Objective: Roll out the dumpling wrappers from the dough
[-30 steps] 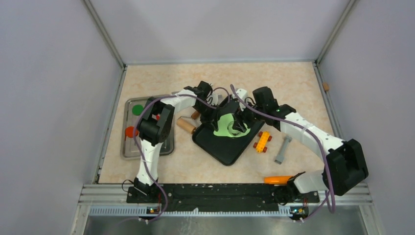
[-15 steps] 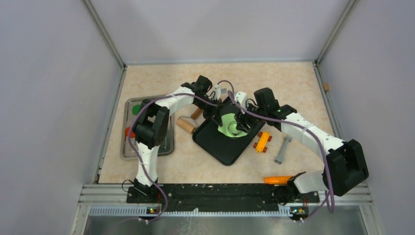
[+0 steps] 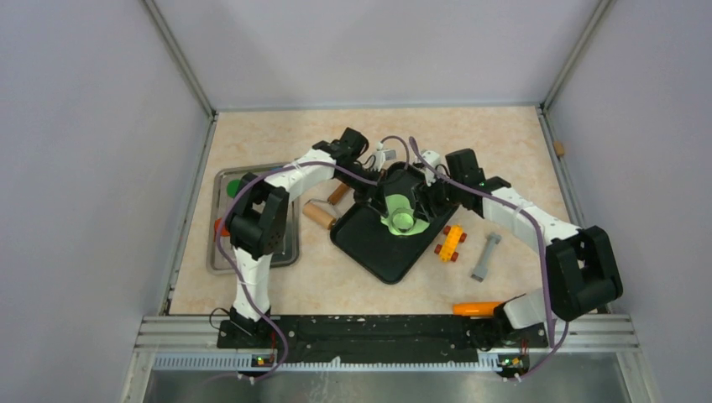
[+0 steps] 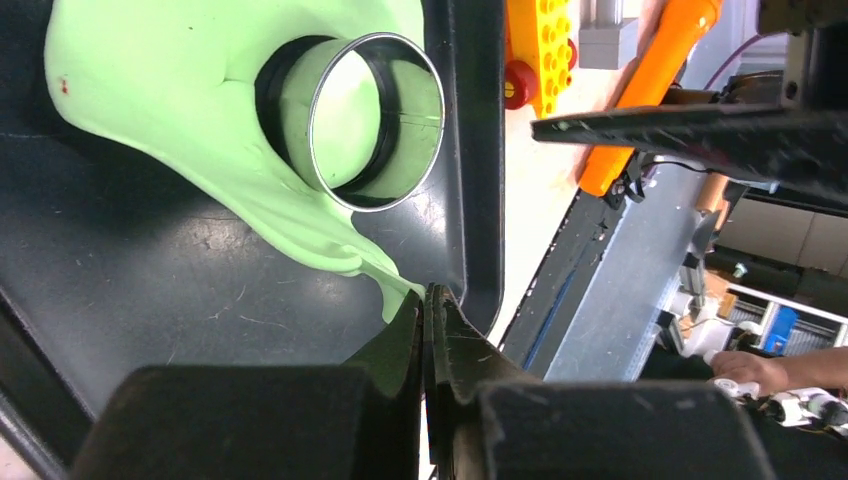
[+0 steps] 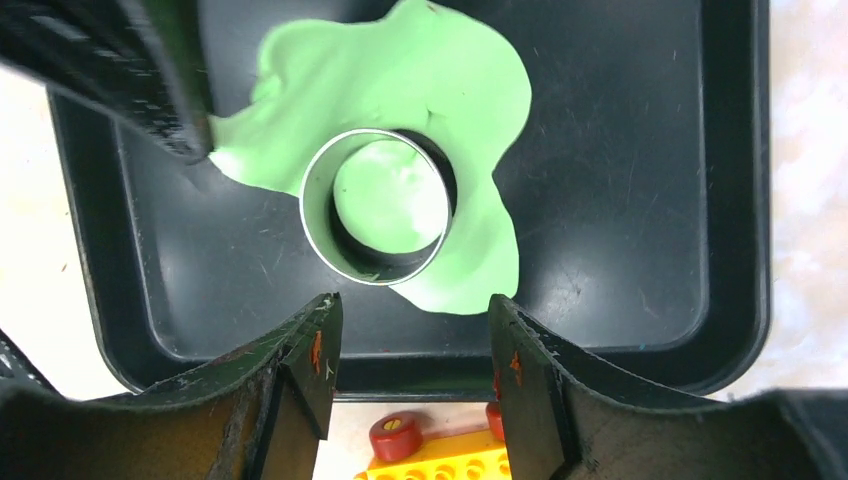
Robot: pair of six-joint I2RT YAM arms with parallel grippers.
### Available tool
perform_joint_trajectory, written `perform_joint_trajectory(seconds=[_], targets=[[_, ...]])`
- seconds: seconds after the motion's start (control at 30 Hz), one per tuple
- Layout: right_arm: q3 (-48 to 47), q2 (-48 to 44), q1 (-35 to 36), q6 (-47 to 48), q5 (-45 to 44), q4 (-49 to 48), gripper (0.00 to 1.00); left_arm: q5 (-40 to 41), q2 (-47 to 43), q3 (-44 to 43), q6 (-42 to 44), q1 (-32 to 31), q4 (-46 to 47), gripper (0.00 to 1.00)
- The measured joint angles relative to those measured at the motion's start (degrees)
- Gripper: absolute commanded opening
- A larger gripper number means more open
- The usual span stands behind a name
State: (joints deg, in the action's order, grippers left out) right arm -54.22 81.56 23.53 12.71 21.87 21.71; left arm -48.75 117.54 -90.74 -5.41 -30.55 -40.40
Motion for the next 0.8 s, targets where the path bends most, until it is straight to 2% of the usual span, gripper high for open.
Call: perform_joint_trajectory(seconds=[0.1, 0.13, 0.2, 0.3, 0.47, 0.8], targets=[[0.28, 2.29, -1.09, -3.74, 0.02, -0.42, 0.57, 2.62, -1.18, 0.31, 0.17, -0.31, 0.04, 0.44], [0.28, 2.89, -1.16, -4.68, 0.07, -0.59, 0.57, 4.61, -1.6, 0.5, -0.09, -0.42, 0.04, 0.5], [0.26, 3.58, -1.16, -6.36, 0.26, -0.87, 0.57, 9.22, -2.05, 0.83, -0.72, -0.61, 0.02, 0.55], [0.22, 3.69, -1.2, -7.63, 0.46, -1.01, 0.57, 15.23, -1.64, 0.87, -2.38, -0.7, -0.04, 0.58], [0.2, 3.69, -1.31, -8.9, 0.7, -1.16, 0.57, 19.28, 2.47, 0.59, -4.81, -0.7, -0.02, 0.59], [0.2, 3.69, -1.6, -9.4, 1.01, -1.05, 0.57, 10.71, 6.93, -0.24, -7.58, -0.63, 0.39, 0.46]])
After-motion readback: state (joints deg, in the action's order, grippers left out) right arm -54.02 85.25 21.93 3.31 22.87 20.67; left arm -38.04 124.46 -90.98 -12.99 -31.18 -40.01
